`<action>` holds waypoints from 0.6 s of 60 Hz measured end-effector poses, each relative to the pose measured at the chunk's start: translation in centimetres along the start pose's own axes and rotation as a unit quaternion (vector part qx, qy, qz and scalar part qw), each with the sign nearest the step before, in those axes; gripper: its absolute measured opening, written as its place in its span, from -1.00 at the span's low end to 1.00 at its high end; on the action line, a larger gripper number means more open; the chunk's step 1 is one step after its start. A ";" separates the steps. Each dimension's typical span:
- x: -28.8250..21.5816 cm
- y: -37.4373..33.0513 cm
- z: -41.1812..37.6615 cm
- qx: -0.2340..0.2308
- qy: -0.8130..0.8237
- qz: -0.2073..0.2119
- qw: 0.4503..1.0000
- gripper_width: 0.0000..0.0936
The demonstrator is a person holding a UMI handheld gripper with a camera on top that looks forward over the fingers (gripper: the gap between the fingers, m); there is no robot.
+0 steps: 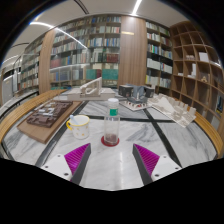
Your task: Pour water
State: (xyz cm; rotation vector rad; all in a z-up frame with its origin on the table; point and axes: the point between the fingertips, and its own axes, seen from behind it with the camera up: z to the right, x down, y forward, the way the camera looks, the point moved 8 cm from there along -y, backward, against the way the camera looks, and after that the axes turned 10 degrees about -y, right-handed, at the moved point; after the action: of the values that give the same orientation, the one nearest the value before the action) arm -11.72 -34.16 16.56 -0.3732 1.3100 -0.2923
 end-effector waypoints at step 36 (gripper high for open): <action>2.8 -16.7 0.4 0.028 0.024 0.013 0.999 0.82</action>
State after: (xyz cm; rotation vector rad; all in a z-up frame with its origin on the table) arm -10.63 -50.44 21.31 -0.3026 1.3491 -0.3176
